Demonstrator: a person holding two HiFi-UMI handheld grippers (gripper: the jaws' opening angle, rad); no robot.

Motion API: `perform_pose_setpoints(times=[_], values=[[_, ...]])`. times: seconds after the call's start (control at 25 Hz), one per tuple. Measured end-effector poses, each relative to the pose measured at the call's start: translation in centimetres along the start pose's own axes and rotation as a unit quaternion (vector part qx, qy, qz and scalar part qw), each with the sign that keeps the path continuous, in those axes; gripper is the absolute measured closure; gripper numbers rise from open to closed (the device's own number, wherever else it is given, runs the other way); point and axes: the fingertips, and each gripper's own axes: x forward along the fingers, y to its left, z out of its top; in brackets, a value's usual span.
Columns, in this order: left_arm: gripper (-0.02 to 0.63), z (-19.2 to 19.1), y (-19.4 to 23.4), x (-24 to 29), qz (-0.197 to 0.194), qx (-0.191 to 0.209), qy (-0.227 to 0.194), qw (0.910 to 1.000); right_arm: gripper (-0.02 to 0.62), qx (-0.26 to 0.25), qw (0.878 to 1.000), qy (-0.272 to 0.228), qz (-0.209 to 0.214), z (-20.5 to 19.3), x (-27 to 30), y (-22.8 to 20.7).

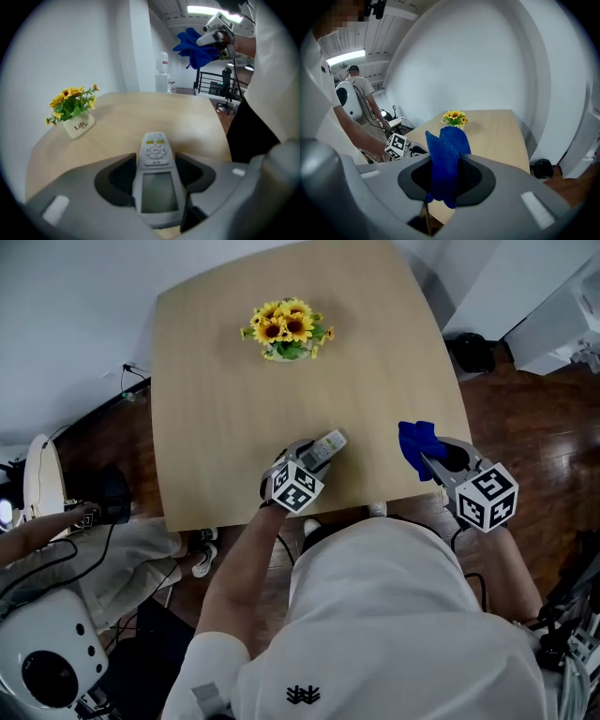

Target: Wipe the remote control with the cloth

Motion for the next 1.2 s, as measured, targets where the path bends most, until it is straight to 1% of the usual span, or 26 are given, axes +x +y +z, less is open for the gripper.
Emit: perform_pose_setpoints(times=[0.2,0.4,0.44,0.52,0.68,0.8,0.88,1.0,1.12,1.16,1.2], values=[[0.327,-1.3,0.1,0.9,-0.016,0.0,0.016,0.9997,0.509,0.011,1.0,0.0,-0.01,-1.1,-1.5,-0.5],[0.324,-2.0,0.6,1.3,-0.014,0.001,0.028,0.9995,0.509,0.015,1.0,-0.001,-0.009,-1.5,-2.0,-1.0],[0.324,-2.0,0.7,1.3,-0.013,0.003,0.031,0.9994,0.509,0.016,1.0,0.0,-0.006,-1.6,-2.1,-1.0],[0.291,-2.0,0.8,1.0,-0.008,0.003,0.036,0.9993,0.509,0.016,1.0,0.001,0.0,-1.9,-2.1,-0.9],[0.284,-1.7,1.3,-0.4,0.009,-0.008,0.034,0.9994,0.509,0.012,1.0,0.002,0.015,-2.1,-1.9,-1.0],[0.283,-1.9,1.4,-2.5,0.027,-0.024,0.028,0.9989,0.509,0.005,0.999,0.003,0.032,-2.3,-1.3,-0.8],[0.284,-2.3,1.1,-4.4,0.048,-0.049,0.024,0.9974,0.509,0.001,0.999,0.005,0.049,-2.5,-0.9,-0.5],[0.284,-3.2,-0.2,-7.5,0.082,-0.109,0.008,0.9906,0.509,-0.007,0.997,0.011,0.078,-3.2,-0.2,0.1],[0.284,-3.7,-3.0,-10.9,0.107,-0.192,-0.007,0.9755,0.509,-0.017,0.994,0.015,0.106,-4.0,0.6,0.9],[0.284,-3.9,-4.2,-12.0,0.113,-0.213,-0.003,0.9705,0.509,-0.019,0.993,0.016,0.115,-4.4,0.9,1.3],[0.284,-4.3,-5.4,-12.9,0.121,-0.222,0.009,0.9675,0.509,-0.02,0.992,0.016,0.124,-4.8,1.0,1.6]])
